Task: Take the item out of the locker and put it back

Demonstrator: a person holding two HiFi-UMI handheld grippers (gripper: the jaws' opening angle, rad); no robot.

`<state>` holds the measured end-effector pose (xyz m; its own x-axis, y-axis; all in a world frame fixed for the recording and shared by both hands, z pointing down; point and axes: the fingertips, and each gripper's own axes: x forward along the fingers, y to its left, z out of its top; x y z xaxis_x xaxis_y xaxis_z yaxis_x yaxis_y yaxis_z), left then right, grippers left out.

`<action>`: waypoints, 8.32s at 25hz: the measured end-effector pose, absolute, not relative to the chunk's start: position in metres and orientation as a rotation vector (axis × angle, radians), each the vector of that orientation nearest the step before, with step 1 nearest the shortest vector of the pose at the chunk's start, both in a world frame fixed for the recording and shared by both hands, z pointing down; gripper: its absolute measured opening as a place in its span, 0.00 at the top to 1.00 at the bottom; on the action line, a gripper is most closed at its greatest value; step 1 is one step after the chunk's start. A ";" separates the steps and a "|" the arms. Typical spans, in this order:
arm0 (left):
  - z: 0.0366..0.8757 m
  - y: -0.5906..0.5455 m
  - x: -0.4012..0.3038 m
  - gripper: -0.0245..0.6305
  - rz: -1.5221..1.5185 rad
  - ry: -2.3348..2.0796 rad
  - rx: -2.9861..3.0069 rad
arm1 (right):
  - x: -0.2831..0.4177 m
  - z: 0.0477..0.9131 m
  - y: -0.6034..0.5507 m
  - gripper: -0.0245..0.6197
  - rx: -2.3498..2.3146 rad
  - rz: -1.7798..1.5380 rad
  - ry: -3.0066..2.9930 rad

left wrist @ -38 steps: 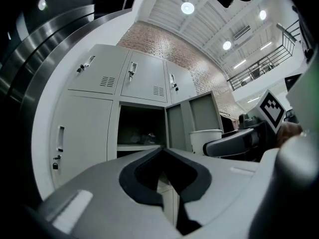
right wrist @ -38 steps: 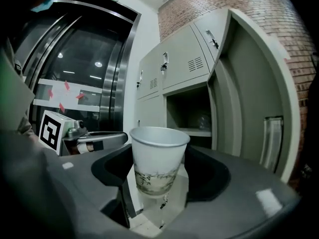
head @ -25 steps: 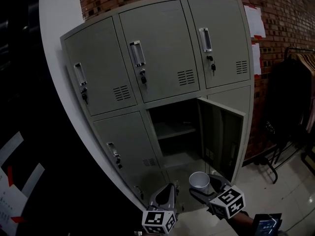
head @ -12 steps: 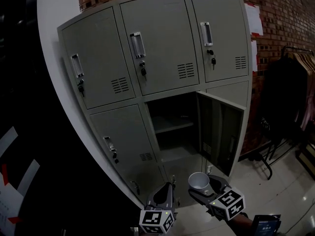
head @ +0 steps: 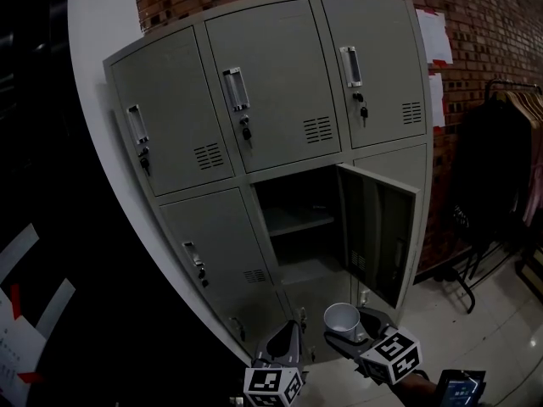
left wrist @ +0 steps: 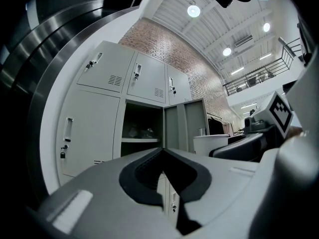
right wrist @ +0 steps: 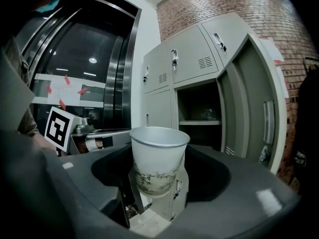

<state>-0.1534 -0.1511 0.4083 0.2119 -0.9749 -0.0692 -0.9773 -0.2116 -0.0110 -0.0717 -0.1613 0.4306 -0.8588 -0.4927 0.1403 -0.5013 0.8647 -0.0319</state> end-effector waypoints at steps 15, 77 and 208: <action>0.406 -0.147 -0.147 0.97 0.077 1.912 -2.415 | -0.067 0.423 -0.162 0.48 0.798 0.073 -2.916; 0.386 -0.409 -0.260 0.97 0.184 1.903 -2.341 | -0.205 0.364 -0.481 0.48 0.784 -0.141 -2.968; 0.421 -0.156 -0.119 0.97 0.152 1.856 -2.519 | -0.031 0.468 -0.158 0.96 0.916 0.274 -2.852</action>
<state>-0.1189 -0.1564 0.4213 0.2932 -0.9524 -0.0837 -0.9533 -0.2979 0.0504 -0.0310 -0.1581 0.4681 -0.8063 -0.5630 0.1815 -0.5873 0.7987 -0.1311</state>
